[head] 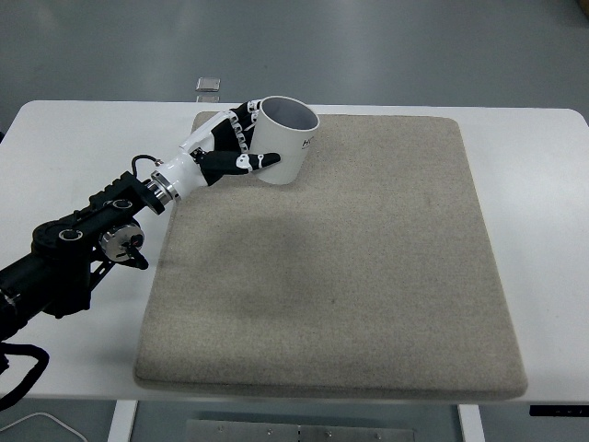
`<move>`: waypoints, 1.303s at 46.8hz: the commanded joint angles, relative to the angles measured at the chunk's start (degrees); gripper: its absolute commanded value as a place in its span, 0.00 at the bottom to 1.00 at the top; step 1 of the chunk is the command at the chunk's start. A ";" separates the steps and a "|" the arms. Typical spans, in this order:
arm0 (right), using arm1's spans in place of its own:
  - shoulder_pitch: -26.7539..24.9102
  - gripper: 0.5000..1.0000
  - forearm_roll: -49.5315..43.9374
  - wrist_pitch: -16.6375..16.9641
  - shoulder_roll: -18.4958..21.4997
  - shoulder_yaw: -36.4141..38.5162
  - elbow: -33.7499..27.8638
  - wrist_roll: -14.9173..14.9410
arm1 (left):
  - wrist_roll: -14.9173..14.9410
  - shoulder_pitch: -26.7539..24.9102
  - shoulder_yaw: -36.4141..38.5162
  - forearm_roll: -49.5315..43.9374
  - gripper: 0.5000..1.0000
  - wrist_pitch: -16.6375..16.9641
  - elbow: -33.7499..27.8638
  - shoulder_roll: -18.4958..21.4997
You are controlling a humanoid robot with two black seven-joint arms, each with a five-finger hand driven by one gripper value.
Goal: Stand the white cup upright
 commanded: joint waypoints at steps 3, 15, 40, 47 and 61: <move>0.00 0.86 -0.02 0.00 0.00 0.00 0.00 0.00 | 0.00 0.00 0.02 0.09 0.00 0.50 0.42 0.35; 0.00 0.86 -0.02 0.00 0.00 0.00 0.00 0.00 | 0.00 0.00 0.02 2.02 0.00 2.00 4.64 0.79; 0.00 0.86 0.06 0.00 0.00 0.00 0.00 0.00 | 0.00 1.50 0.11 2.81 0.00 5.34 4.91 0.52; 0.00 0.86 -0.02 0.00 0.00 0.00 0.00 0.00 | 0.00 1.50 0.46 2.90 0.11 7.88 4.91 0.43; 0.00 0.86 -0.02 0.00 0.00 0.00 0.00 0.00 | 0.00 1.58 1.43 2.72 0.66 8.50 4.82 0.26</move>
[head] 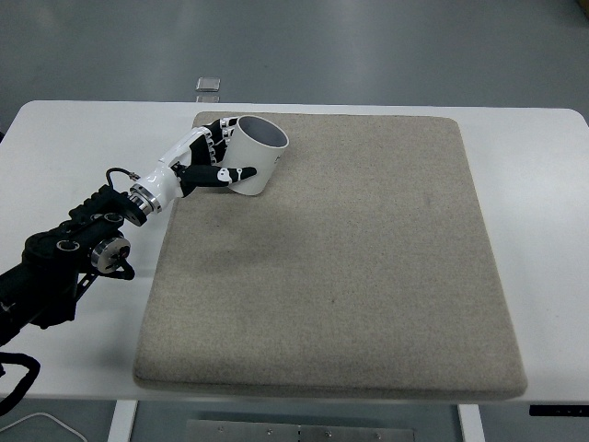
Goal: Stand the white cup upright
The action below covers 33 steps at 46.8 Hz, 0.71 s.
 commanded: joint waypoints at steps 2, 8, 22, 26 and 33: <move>0.00 0.86 0.00 0.00 0.00 0.00 0.00 0.00 | 0.00 0.09 0.01 -0.03 0.73 -0.07 -0.34 0.00; 0.00 0.86 0.09 0.00 0.00 0.00 0.00 0.00 | 0.00 0.00 0.09 0.05 0.93 -0.07 -0.69 0.00; 0.00 0.86 0.00 0.00 0.00 0.00 0.00 0.00 | 0.00 -0.26 0.01 -0.03 0.98 -0.07 -0.69 0.00; 0.00 0.86 0.00 0.00 0.00 0.00 0.00 0.00 | 0.00 -0.35 -0.08 -0.03 0.98 -0.07 -0.69 0.00; 0.00 0.86 0.00 0.00 0.00 0.00 0.00 0.00 | 0.00 -0.44 -0.08 -0.12 0.98 -0.16 -0.69 0.26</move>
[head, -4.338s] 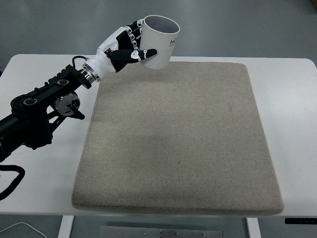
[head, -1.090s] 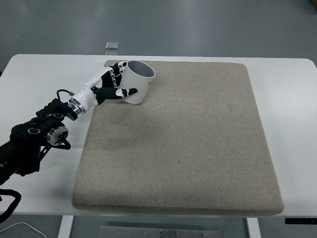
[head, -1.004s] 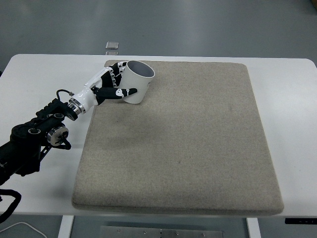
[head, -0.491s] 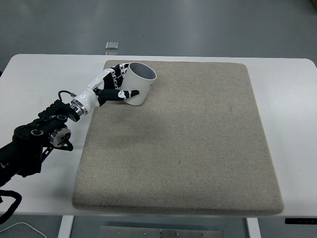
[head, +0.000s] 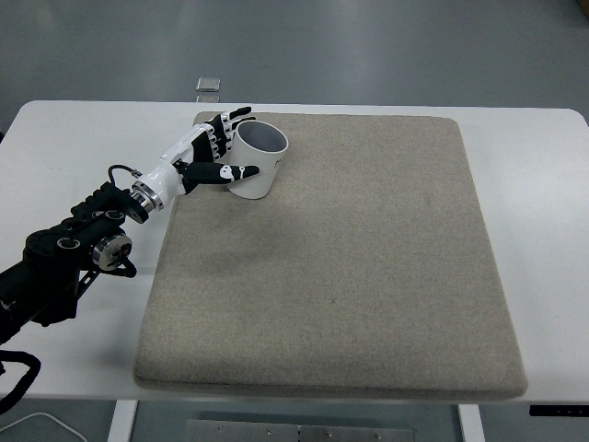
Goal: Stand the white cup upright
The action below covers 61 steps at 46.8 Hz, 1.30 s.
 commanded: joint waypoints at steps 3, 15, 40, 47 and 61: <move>0.00 0.86 -0.02 0.00 0.00 0.00 0.00 0.00 | 0.00 -0.14 -0.08 -0.02 0.98 -0.02 0.01 0.13; 0.00 0.86 0.07 0.00 0.00 0.00 0.00 0.00 | 0.00 -0.58 -0.52 -0.37 0.99 -0.55 -0.08 0.48; 0.00 0.86 -0.02 0.00 0.00 0.00 0.00 0.00 | 0.00 -1.72 -2.72 -3.36 0.99 -3.36 -7.98 5.49; 0.00 0.86 -0.02 0.00 0.00 0.00 0.00 0.00 | 0.00 -3.48 -2.72 -6.17 0.99 -3.36 -8.43 5.93; 0.00 0.86 -0.02 0.00 0.00 0.00 0.00 0.00 | 0.00 -9.19 -2.46 -13.64 0.98 -1.87 -6.32 6.54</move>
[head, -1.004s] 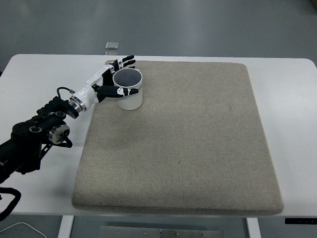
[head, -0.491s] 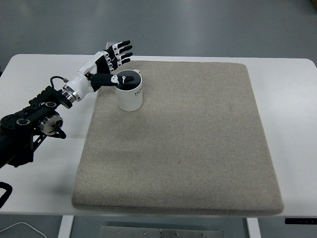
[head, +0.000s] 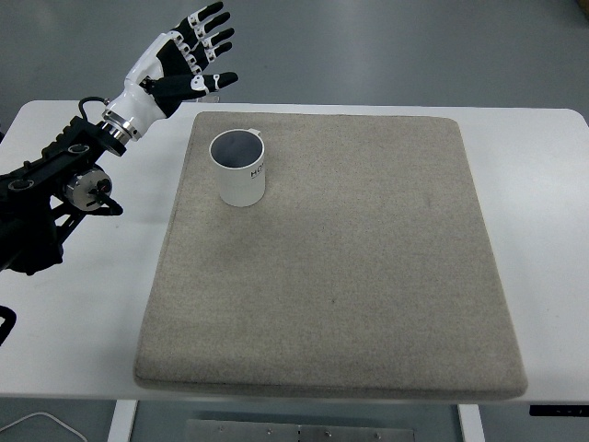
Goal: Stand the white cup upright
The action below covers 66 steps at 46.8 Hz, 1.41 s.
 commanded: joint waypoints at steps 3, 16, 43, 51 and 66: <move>0.00 0.86 -0.01 0.00 0.00 0.00 -0.01 0.00 | 0.00 -2.08 -0.13 -1.56 0.98 0.35 1.94 -0.09; 0.00 0.86 -0.01 0.00 0.00 0.00 -0.01 0.00 | 0.00 -5.42 0.22 -8.68 0.98 1.49 9.51 -0.79; 0.00 0.86 -0.01 0.00 0.00 0.00 -0.01 0.00 | 14.68 -4.72 -0.22 -25.90 0.98 1.93 11.96 -0.70; 0.00 0.86 -0.01 0.00 0.00 0.00 -0.01 0.00 | 21.81 -5.24 -0.22 -33.02 0.98 1.93 14.78 -0.88; 0.00 0.86 0.07 0.09 0.00 0.09 -0.01 0.00 | 32.09 -5.51 -3.21 -38.04 0.98 2.02 17.86 -3.34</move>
